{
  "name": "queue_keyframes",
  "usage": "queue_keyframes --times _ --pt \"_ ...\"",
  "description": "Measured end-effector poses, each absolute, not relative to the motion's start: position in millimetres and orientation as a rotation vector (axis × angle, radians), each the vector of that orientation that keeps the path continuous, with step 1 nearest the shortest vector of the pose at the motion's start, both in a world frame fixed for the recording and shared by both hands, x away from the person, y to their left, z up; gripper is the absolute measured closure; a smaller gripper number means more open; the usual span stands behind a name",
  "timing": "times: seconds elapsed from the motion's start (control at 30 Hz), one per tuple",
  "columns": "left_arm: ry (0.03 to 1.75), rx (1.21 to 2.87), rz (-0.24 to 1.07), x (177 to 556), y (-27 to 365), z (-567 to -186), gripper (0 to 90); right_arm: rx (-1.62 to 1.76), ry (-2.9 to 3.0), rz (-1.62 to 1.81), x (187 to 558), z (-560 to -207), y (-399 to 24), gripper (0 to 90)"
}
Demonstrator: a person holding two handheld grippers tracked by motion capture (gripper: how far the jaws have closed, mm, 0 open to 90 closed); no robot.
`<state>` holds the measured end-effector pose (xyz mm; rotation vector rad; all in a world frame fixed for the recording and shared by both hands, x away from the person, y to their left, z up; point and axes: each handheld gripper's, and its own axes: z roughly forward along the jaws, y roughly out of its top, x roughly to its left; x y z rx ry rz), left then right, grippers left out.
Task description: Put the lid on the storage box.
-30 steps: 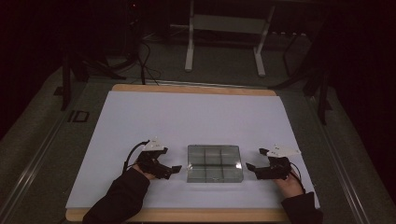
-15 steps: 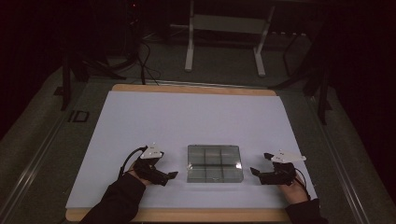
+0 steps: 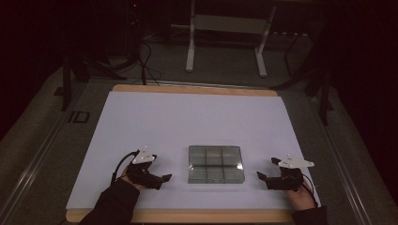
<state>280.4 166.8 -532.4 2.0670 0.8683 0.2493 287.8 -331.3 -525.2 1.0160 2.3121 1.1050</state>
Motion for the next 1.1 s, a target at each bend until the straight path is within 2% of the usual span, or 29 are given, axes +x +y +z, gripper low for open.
queue_keyframes --times 1.1 --pt "0.917 1.992 0.303 269.5 184.4 -534.3 2.8 1.112 2.229 1.084 281.7 -525.8 -352.5 14.5"
